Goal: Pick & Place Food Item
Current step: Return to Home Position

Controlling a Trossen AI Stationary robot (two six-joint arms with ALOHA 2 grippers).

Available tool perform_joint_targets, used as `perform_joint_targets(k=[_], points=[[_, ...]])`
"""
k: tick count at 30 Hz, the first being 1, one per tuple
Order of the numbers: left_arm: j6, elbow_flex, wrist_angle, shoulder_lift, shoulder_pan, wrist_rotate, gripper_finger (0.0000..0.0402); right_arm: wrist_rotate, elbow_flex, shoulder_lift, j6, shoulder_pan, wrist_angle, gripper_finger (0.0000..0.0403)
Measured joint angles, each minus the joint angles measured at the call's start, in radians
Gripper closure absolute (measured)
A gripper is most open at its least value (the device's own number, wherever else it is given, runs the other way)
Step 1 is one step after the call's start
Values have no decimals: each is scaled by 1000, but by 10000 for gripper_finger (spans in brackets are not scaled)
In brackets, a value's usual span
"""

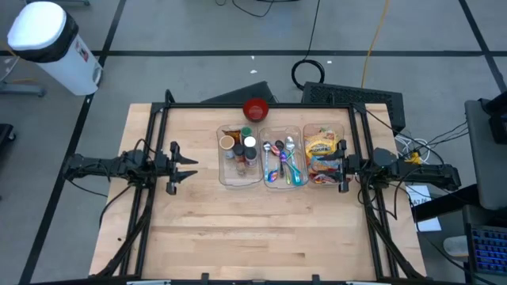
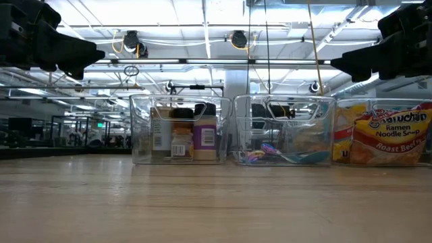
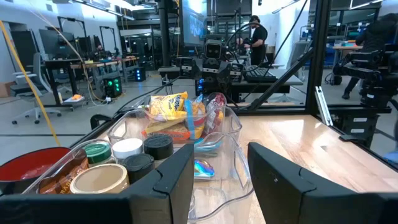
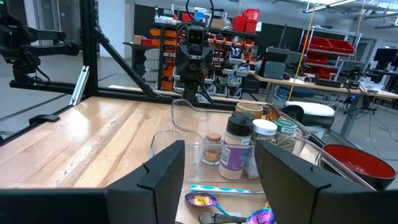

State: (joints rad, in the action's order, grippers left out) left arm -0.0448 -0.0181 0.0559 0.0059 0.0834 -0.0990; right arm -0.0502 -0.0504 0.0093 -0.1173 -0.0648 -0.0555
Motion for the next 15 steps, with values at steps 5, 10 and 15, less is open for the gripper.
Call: perform_joint_targets(k=[5,10,15], points=[[0,0,0,0,0,0,243,0,0,0,0,0,0,214],[0,0,0,0,0,0,243,0,0,0,0,0,0,214],[0,0,0,0,0,0,243,0,0,0,0,0,0,214]])
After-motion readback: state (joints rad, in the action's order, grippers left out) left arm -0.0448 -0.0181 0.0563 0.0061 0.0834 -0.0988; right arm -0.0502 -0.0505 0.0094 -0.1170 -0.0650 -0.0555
